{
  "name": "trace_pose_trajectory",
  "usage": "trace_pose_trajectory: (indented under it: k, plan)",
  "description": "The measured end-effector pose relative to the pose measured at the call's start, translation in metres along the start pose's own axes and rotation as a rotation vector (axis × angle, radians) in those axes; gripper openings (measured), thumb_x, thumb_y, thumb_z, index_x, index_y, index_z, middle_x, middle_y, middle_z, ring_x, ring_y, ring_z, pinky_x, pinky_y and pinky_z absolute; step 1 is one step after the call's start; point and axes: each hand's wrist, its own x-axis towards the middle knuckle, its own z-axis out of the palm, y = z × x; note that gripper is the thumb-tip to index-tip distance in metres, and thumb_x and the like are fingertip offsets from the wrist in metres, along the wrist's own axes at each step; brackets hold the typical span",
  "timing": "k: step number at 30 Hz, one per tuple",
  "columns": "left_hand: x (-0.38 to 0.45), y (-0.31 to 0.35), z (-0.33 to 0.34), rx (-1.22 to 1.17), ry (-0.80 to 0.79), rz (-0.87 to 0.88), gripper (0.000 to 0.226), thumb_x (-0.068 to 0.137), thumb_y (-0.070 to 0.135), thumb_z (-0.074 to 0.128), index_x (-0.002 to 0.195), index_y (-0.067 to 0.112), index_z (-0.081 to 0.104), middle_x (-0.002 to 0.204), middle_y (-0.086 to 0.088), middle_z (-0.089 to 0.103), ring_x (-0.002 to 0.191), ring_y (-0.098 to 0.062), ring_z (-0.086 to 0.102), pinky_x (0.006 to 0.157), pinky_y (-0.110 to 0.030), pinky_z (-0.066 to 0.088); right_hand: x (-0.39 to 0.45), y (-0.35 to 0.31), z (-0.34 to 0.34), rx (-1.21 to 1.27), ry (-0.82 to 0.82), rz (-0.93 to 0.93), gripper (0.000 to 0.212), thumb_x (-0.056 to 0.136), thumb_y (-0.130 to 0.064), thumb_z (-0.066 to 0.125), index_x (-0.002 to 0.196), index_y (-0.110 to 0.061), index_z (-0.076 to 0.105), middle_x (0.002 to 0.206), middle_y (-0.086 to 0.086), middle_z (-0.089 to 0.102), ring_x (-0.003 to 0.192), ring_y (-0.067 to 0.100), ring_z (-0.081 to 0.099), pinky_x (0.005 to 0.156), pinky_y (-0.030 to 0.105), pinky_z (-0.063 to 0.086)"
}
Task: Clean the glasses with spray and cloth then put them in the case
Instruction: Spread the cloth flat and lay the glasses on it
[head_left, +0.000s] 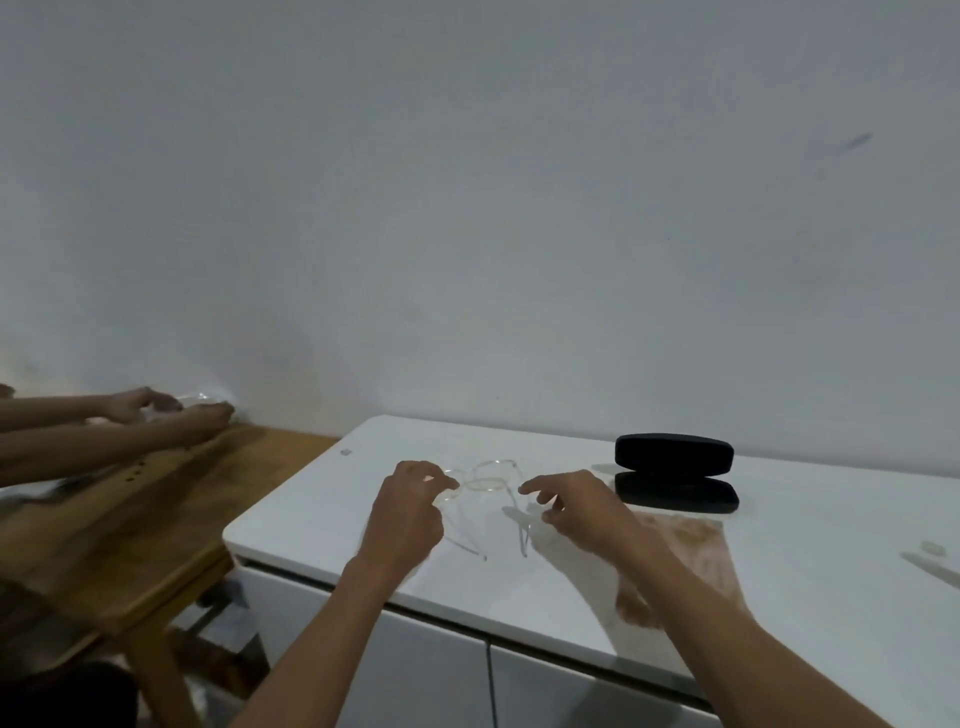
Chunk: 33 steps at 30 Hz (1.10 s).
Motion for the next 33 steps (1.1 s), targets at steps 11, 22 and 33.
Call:
trace_pose_trajectory:
  k: [11,22,33]
  plan:
    - [-0.004,-0.021,0.009,0.065,0.060,0.080,0.028,0.058,0.008,0.096,0.076,0.022,0.078,0.089,0.006,0.071,0.084,-0.016,0.068,0.041,-0.029,0.053,0.029,0.008,0.032,-0.044,0.160,-0.022,0.034,0.096,-0.016,0.062,0.121,-0.034,0.075,0.107,-0.002,0.076,0.105,0.020,0.066,0.082,0.027,0.043]
    - [0.031,0.001,0.012,-0.186,0.243,-0.183,0.014,0.083,0.012,0.082,0.094,0.020,0.081,0.084,0.003,0.077,0.082,-0.021,0.071,0.067,-0.030,0.053,0.025,0.008,-0.005,0.210,0.459,-0.069,0.014,0.093,-0.015,0.069,0.093,-0.024,0.079,0.091,-0.012,0.079,0.074,0.011,0.070,0.077,0.036,0.058]
    - [0.064,0.116,0.032,-0.486,-0.073,-0.206,0.012,0.085,0.024,0.077,0.096,0.023,0.082,0.086,0.008,0.078,0.078,-0.014,0.069,0.075,-0.029,0.052,-0.062,0.070,-0.077,0.182,0.639,0.087,0.016,0.093,-0.011,0.069,0.104,-0.018,0.078,0.077,-0.010,0.073,0.072,0.012,0.070,0.069,0.033,0.057]
